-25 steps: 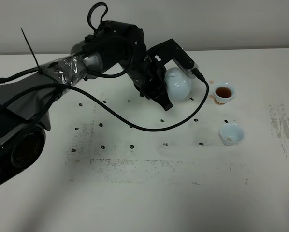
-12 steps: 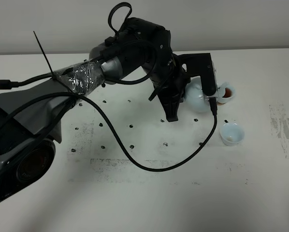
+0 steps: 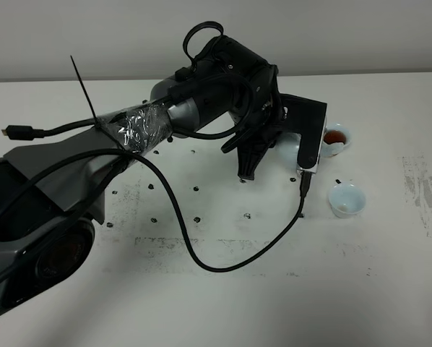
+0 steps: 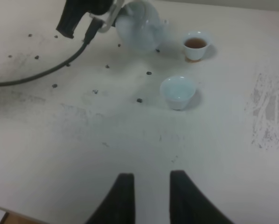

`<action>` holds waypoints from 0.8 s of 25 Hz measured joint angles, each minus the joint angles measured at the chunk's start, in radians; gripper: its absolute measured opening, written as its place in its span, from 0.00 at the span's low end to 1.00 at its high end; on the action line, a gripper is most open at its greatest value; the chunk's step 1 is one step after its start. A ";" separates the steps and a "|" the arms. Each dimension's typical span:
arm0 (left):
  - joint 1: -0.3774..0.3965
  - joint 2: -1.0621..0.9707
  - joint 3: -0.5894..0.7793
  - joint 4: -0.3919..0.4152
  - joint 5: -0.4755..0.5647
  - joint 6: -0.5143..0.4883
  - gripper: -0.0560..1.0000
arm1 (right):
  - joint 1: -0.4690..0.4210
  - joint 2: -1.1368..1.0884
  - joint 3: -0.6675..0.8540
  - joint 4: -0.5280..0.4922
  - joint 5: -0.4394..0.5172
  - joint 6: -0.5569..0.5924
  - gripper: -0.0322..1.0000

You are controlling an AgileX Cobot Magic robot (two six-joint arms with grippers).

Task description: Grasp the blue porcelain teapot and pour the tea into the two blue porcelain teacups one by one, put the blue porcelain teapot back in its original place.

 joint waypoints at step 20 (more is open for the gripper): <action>-0.056 0.032 0.000 0.230 -0.097 0.170 0.14 | 0.000 0.000 0.000 0.000 0.000 0.000 0.24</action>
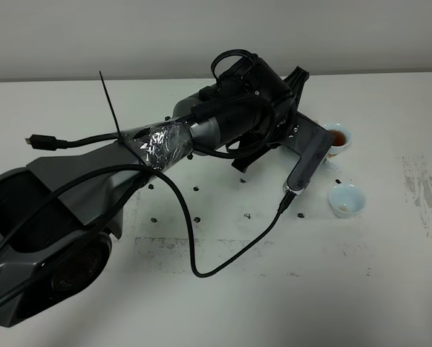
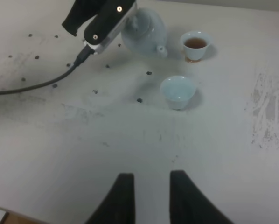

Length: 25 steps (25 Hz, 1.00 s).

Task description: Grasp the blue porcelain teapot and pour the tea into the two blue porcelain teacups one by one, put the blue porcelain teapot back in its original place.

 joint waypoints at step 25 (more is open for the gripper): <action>-0.042 0.015 0.006 0.088 -0.089 0.173 0.14 | 0.000 0.000 0.000 0.000 0.001 0.000 0.24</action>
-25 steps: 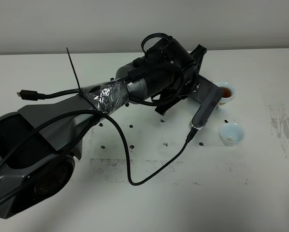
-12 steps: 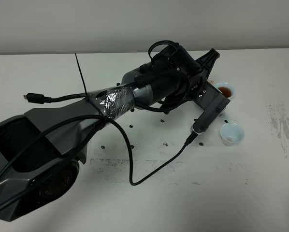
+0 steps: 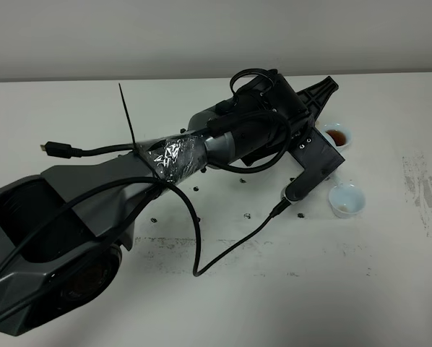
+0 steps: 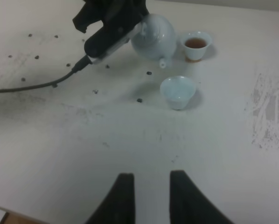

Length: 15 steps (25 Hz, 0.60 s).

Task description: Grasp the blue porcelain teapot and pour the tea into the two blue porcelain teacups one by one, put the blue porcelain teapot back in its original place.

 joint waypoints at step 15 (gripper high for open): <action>-0.032 0.000 0.001 0.145 -0.038 -0.040 0.14 | 0.000 0.000 0.000 0.000 0.000 0.000 0.24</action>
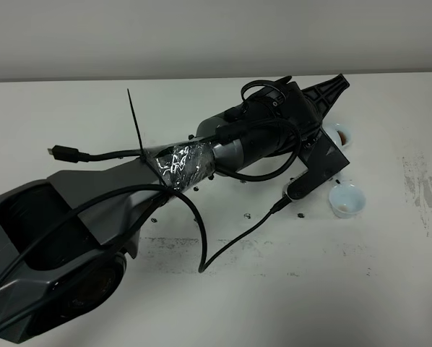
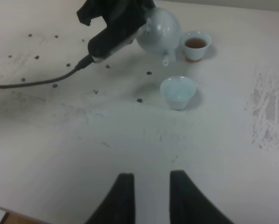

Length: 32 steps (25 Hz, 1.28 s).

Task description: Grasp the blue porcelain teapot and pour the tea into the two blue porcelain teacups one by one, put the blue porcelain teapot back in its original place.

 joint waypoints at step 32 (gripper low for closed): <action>-0.047 0.011 0.020 0.129 -0.036 0.042 0.14 | 0.000 0.000 0.000 0.000 0.000 0.000 0.24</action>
